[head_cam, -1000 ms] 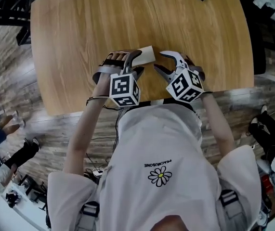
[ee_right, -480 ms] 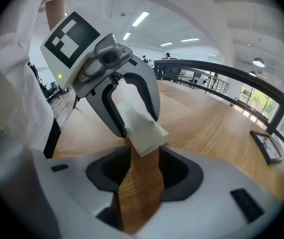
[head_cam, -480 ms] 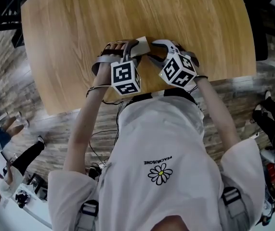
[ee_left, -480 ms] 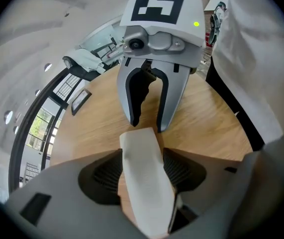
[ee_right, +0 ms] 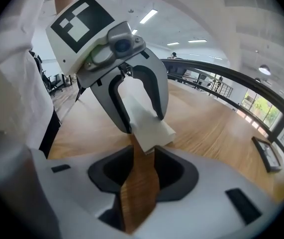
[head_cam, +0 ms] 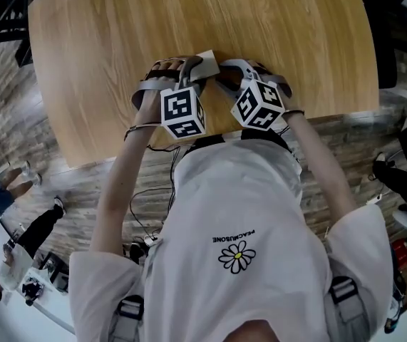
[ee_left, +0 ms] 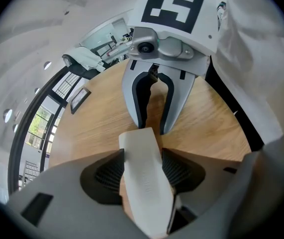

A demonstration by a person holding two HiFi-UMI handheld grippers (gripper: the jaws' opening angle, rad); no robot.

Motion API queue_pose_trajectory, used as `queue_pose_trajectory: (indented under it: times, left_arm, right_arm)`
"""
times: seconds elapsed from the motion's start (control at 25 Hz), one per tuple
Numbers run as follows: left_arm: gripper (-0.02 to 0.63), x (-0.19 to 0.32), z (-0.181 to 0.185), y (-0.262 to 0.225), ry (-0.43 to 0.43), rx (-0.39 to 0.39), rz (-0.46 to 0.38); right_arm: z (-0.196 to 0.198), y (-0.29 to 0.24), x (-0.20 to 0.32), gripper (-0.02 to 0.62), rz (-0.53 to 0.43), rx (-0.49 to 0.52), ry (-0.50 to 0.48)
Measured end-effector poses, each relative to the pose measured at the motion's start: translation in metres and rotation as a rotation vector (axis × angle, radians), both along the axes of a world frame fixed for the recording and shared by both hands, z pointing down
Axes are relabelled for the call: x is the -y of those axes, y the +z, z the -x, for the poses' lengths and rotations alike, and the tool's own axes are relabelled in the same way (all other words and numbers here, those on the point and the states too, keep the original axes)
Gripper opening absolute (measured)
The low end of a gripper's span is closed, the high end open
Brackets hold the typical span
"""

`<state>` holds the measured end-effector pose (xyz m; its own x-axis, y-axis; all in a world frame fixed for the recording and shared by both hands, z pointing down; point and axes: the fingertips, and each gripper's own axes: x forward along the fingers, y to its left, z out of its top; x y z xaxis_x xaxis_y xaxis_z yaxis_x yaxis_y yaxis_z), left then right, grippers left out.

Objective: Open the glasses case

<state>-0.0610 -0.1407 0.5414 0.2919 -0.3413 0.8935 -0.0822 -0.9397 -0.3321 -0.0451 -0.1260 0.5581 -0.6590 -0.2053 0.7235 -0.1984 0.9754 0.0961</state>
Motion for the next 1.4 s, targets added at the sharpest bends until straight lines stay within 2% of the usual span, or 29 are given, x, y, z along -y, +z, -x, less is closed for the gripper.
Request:
queue_pose_trajectory:
  times: [0.08, 0.12, 0.16, 0.28, 0.64, 0.88, 1.0, 1.4]
  left_arm:
    - [0.245, 0.000, 0.000, 0.001, -0.011, -0.007, 0.022]
    - [0.245, 0.000, 0.000, 0.000, -0.015, -0.012, 0.040]
    - [0.244, 0.000, 0.000, 0.000, -0.019, -0.016, 0.062]
    - [0.244, 0.003, 0.001, -0.001, -0.021, -0.016, 0.127]
    - [0.239, 0.007, 0.003, -0.007, -0.046, -0.071, 0.281]
    - [0.244, 0.016, 0.005, -0.011, -0.040, -0.118, 0.450]
    - [0.244, 0.017, 0.004, -0.013, -0.019, -0.104, 0.450]
    - [0.198, 0.014, 0.004, -0.023, 0.027, -0.060, 0.342]
  right_arm:
    - [-0.001, 0.001, 0.002, 0.130, 0.002, 0.007, 0.013]
    - [-0.002, 0.001, 0.003, 0.085, -0.015, 0.001, 0.012]
    - [-0.002, 0.001, 0.005, 0.075, -0.040, -0.010, 0.003]
    - [-0.002, 0.001, 0.006, 0.072, -0.098, -0.035, -0.037]
    - [-0.003, 0.001, 0.005, 0.061, -0.089, -0.040, -0.049]
    - [-0.004, 0.003, 0.007, 0.061, -0.075, -0.039, -0.046]
    - [-0.005, 0.003, 0.007, 0.058, -0.079, -0.043, -0.043]
    - [-0.005, 0.003, 0.002, 0.054, -0.058, -0.037, -0.040]
